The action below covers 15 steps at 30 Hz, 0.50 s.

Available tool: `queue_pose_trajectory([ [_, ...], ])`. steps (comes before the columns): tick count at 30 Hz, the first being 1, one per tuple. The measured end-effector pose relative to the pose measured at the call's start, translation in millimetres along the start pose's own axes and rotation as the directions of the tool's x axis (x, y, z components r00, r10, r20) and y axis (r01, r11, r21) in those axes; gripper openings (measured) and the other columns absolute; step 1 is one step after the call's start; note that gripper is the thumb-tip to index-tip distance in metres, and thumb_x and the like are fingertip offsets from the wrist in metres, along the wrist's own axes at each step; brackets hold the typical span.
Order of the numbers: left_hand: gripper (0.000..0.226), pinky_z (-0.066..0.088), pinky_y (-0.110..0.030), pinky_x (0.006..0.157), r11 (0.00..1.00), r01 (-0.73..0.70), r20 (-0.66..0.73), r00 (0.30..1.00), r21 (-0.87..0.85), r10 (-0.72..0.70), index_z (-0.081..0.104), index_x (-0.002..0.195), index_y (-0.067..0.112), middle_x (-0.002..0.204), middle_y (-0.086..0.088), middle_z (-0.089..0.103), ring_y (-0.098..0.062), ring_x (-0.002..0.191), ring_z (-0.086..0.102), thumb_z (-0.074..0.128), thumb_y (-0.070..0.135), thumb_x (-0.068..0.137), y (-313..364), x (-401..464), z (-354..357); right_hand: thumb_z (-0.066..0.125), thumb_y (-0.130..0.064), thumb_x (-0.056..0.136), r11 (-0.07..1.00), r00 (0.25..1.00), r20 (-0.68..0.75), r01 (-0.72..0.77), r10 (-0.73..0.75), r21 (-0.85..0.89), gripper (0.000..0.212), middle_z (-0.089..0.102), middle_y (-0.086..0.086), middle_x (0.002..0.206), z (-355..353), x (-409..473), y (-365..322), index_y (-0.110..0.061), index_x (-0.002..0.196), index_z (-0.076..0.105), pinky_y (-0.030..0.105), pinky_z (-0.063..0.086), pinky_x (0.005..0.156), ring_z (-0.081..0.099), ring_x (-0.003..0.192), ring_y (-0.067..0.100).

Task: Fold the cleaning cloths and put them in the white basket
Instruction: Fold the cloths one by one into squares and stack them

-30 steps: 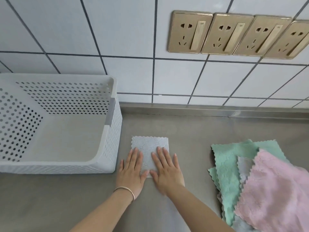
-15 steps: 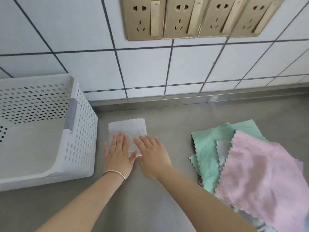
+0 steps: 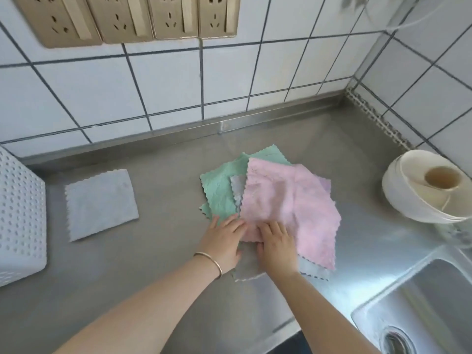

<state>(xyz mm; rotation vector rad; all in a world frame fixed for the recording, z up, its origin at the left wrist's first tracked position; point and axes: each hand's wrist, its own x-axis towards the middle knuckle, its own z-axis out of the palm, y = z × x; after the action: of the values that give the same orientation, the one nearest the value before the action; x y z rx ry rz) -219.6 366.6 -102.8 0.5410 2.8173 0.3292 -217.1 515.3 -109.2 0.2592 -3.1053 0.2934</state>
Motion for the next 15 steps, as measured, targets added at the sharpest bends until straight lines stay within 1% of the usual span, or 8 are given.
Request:
queue_pose_trajectory([
  [1,0.061,0.01,-0.043,0.116,1.0,0.006,-0.019,1.0,-0.003,-0.006,0.029,0.142,0.018,0.151,0.005,0.027,-0.013,0.142,0.016,0.052,0.03,0.086,8.3,4.0,2.9,0.037,-0.021,0.061,1.0,1.0,-0.019,-0.017,0.018,0.026,0.032,0.061,-0.001,0.069,-3.0,1.2,2.0,-0.018,0.071,0.067,0.027,0.05,0.05,0.061,0.062,0.023],
  [3,0.044,0.026,-0.045,0.109,0.996,-0.001,-0.088,0.996,-0.085,-0.007,0.049,0.129,0.022,0.14,0.004,0.045,-0.015,0.134,0.035,0.05,0.029,0.086,21.1,13.1,2.4,0.037,-0.017,0.064,0.998,0.997,-0.072,-0.036,0.041,0.06,0.026,0.058,-0.003,0.059,-7.8,3.2,7.4,-0.018,0.059,0.063,0.025,0.047,0.046,0.058,0.054,0.021],
  [5,0.028,0.049,-0.039,0.083,0.993,-0.029,-0.264,0.965,-0.11,-0.002,0.069,0.096,0.026,0.106,0.006,0.069,-0.016,0.103,0.063,0.045,0.028,0.081,27.2,24.9,-5.1,0.041,-0.016,0.067,0.997,0.993,-0.101,-0.051,0.056,0.051,0.022,0.056,-0.004,0.055,-17.6,6.8,14.1,-0.018,0.056,0.06,0.024,0.042,0.043,0.055,0.05,0.019],
  [6,0.026,0.051,-0.032,0.069,0.991,-0.022,-0.333,0.943,-0.129,-0.022,0.07,0.082,0.026,0.088,0.006,0.072,-0.017,0.084,0.068,0.044,0.028,0.079,27.6,30.9,-10.4,0.044,-0.014,0.067,0.998,0.993,-0.102,-0.056,0.058,0.019,0.019,0.055,-0.004,0.054,-22.4,8.5,19.8,-0.018,0.056,0.059,0.025,0.04,0.043,0.054,0.05,0.02],
  [8,0.017,0.044,-0.027,0.051,0.977,0.031,-0.386,0.915,-0.213,-0.113,0.067,0.073,0.019,0.066,-0.002,0.07,-0.026,0.058,0.065,0.051,0.017,0.077,30.5,37.7,-29.0,0.051,-0.003,0.058,0.996,0.996,-0.067,-0.057,0.053,-0.07,0.013,0.053,0.0,0.052,-34.9,12.7,34.3,-0.015,0.054,0.056,0.027,0.033,0.041,0.052,0.048,0.023],
  [10,0.011,0.043,-0.032,0.051,0.95,0.071,-0.423,0.883,-0.304,-0.201,0.065,0.081,0.014,0.068,-0.011,0.069,-0.034,0.059,0.063,0.054,0.013,0.083,33.7,42.2,-48.5,0.046,0.009,0.056,0.989,0.99,-0.033,-0.137,0.135,-0.058,0.026,0.057,0.006,0.06,-51.8,17.5,51.0,-0.01,0.066,0.06,0.028,0.031,0.045,0.057,0.052,0.029],
  [13,0.019,0.048,-0.039,0.063,0.928,0.093,-0.479,0.836,-0.36,-0.269,0.064,0.1,0.017,0.086,-0.014,0.07,-0.037,0.078,0.063,0.048,0.02,0.091,25.9,44.8,-79.0,0.046,0.012,0.072,0.977,0.968,-0.138,-0.202,0.209,0.067,0.041,0.064,0.016,0.089,-90.4,35.2,66.0,-0.006,0.107,0.058,0.033,0.039,0.056,0.061,0.07,0.039],
  [15,0.022,0.046,-0.04,0.066,0.9,0.106,-0.51,0.793,-0.423,-0.333,0.062,0.106,0.02,0.092,-0.014,0.07,-0.038,0.083,0.062,0.045,0.018,0.092,18.6,42.9,-106.2,0.047,0.012,0.075,0.986,0.952,-0.262,-0.134,0.156,0.099,0.033,0.063,0.019,0.091,-121.6,51.0,65.3,-0.002,0.103,0.057,0.038,0.044,0.056,0.06,0.068,0.042],
])
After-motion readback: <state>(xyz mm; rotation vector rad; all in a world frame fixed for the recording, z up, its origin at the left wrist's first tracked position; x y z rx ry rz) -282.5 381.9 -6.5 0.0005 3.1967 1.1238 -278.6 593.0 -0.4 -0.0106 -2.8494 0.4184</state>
